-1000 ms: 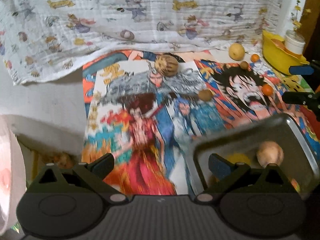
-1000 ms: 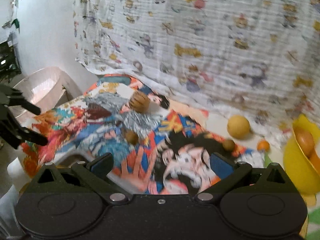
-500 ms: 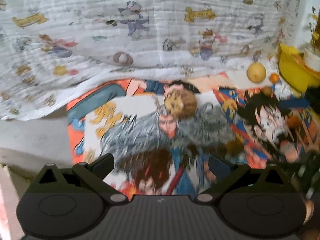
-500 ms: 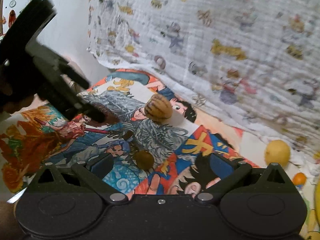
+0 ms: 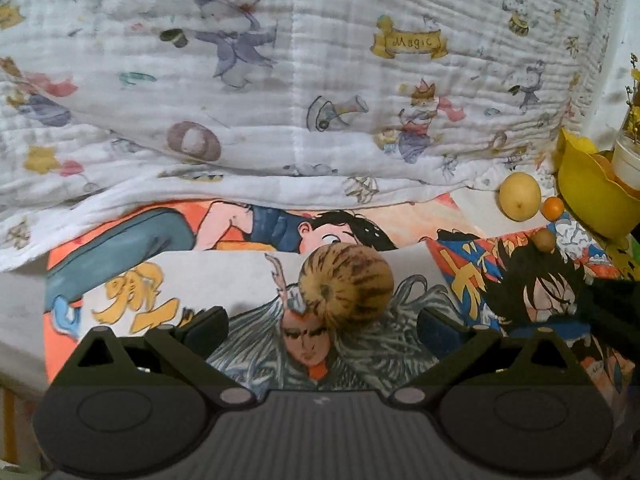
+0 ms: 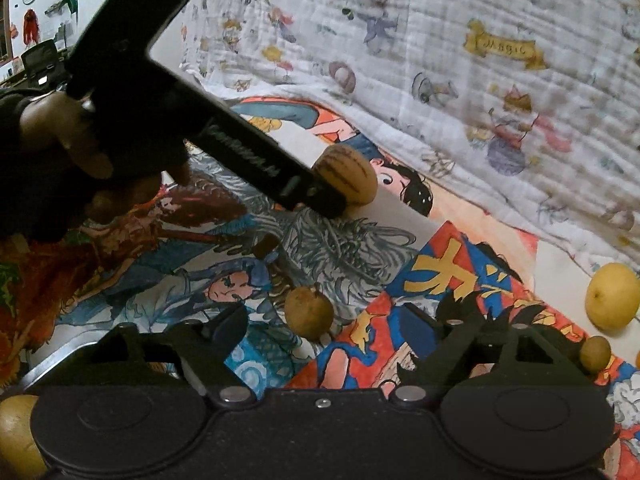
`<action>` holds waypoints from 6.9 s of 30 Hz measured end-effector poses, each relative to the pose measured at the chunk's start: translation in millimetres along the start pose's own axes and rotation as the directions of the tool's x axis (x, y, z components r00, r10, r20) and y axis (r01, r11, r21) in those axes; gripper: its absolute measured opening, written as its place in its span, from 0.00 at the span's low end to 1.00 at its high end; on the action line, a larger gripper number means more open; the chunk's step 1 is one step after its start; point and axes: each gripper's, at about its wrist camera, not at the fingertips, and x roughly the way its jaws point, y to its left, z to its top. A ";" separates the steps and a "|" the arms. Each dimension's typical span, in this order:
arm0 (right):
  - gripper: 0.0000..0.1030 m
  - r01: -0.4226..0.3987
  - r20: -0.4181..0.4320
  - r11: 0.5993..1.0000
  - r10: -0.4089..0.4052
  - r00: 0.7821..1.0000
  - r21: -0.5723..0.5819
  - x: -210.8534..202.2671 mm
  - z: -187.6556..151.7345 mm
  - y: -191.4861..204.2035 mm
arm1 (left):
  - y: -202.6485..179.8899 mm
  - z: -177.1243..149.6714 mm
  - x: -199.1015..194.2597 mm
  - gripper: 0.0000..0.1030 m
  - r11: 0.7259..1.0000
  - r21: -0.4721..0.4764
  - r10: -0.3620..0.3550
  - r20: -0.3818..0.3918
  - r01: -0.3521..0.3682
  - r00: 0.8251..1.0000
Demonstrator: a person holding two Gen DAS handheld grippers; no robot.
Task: Organize fruits
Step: 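Grasp the striped fruit with the left tool while the right tool grasps the small potato, then carry the striped fruit and small potato back over the metal tray, then open the left tool to drop the striped fruit while the right tool releases the potato, then move both tools toward the mandarin orange and small brown fruit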
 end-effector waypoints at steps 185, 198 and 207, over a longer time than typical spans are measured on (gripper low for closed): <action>0.86 -0.012 -0.030 0.970 0.019 0.999 0.244 -180.8 -101.2 -0.6 | -111.6 -101.1 -157.6 0.94 0.929 0.235 -0.239 -0.212 0.287 0.948; 0.99 0.039 -0.109 0.990 -0.025 0.994 0.132 -202.2 -127.1 7.9 | -128.5 -109.8 -175.3 0.99 0.920 0.304 -0.150 -0.312 0.248 0.938; 0.99 0.083 -0.130 0.992 -0.069 0.989 0.100 -213.9 -145.0 6.8 | -161.2 -116.2 -181.4 0.99 0.890 0.379 -0.110 -0.358 0.252 0.927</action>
